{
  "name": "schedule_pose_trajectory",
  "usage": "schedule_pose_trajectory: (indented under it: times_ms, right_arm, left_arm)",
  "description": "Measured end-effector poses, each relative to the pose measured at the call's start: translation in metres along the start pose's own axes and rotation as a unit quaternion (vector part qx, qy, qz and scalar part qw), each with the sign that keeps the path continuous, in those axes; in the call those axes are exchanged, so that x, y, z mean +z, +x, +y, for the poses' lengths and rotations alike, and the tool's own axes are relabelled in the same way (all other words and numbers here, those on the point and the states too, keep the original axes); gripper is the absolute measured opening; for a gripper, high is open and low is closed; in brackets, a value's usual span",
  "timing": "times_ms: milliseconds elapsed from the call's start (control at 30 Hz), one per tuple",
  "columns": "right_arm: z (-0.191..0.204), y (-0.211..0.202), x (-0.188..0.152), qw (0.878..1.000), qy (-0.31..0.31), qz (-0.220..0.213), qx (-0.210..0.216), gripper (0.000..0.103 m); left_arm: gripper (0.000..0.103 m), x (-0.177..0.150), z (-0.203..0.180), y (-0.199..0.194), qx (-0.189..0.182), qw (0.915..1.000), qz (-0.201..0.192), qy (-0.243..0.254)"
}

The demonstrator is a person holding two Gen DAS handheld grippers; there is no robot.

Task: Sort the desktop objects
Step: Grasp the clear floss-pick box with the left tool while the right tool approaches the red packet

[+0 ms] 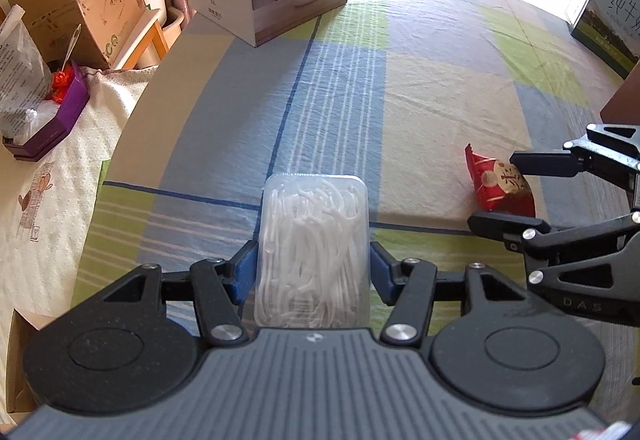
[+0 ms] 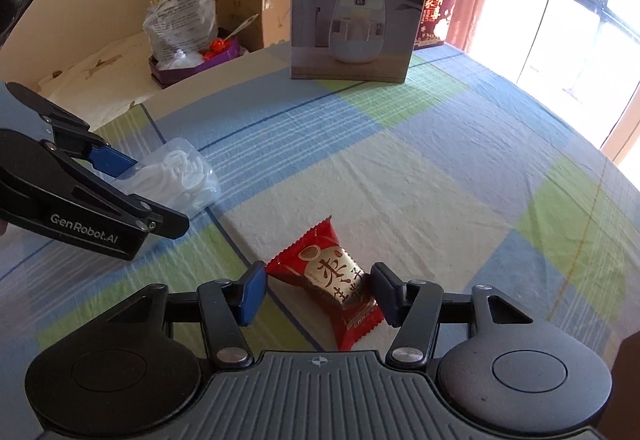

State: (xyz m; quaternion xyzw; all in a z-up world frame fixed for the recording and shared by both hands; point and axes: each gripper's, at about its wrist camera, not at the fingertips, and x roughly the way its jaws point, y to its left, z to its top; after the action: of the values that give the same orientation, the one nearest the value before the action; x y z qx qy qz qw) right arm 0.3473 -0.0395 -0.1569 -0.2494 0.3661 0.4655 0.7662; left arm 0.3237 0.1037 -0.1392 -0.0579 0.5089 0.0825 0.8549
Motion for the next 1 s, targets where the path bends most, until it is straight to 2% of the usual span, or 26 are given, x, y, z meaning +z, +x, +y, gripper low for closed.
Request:
schedule_pose_trajectory:
  times_ms: [133,200,333,367,400,433,567,733,800,867,967,1000]
  right_arm:
    - [0.007,0.0,0.0,1.0,-0.027,-0.007,-0.005,0.056]
    - [0.009,0.001,-0.002,0.999,-0.052,-0.004,-0.008,0.066]
    - [0.001,0.007,-0.007,0.998,-0.056,0.009,-0.012,0.066]
    - [-0.001,0.008,-0.008,0.999,-0.052,0.016,-0.006,0.064]
    - [-0.001,0.007,-0.009,0.999,-0.049,0.016,0.004,0.054]
    - [-0.001,0.006,-0.009,0.999,-0.044,0.019,0.017,0.048]
    - [0.006,-0.005,-0.004,0.998,-0.009,0.03,0.059,0.046]
    - [0.017,-0.005,0.0,0.999,-0.016,0.013,0.039,0.055]
    - [0.024,-0.001,-0.001,0.999,-0.043,0.005,0.021,0.067]
    - [0.028,0.001,-0.002,0.997,-0.075,-0.004,0.011,0.073]
    - [0.031,0.005,-0.004,0.995,-0.096,-0.008,0.023,0.071]
    - [0.031,0.007,-0.004,0.995,-0.097,-0.006,0.033,0.058]
  left_arm:
    - [0.053,0.0,-0.002,0.002,-0.001,1.0,0.002,0.004]
    - [0.054,0.0,-0.002,0.002,-0.002,1.0,0.002,0.006]
    - [0.054,-0.002,0.0,0.003,-0.005,1.0,0.004,0.005]
    - [0.054,-0.003,-0.001,0.003,-0.005,1.0,0.004,0.005]
    - [0.054,-0.003,-0.001,0.003,-0.004,1.0,0.004,0.006]
    - [0.054,-0.003,-0.002,0.003,-0.003,1.0,0.003,0.007]
    - [0.054,-0.003,0.0,0.002,-0.007,1.0,0.005,0.004]
    - [0.054,-0.002,0.0,0.002,-0.007,0.9999,0.006,0.005]
    - [0.054,-0.002,0.0,0.003,-0.007,0.9999,0.007,0.007]
    - [0.054,-0.001,0.0,0.003,-0.007,0.9999,0.007,0.009]
    - [0.054,-0.002,0.0,0.004,-0.007,0.9999,0.006,0.013]
    - [0.054,-0.002,-0.001,0.004,-0.007,0.9999,0.006,0.014]
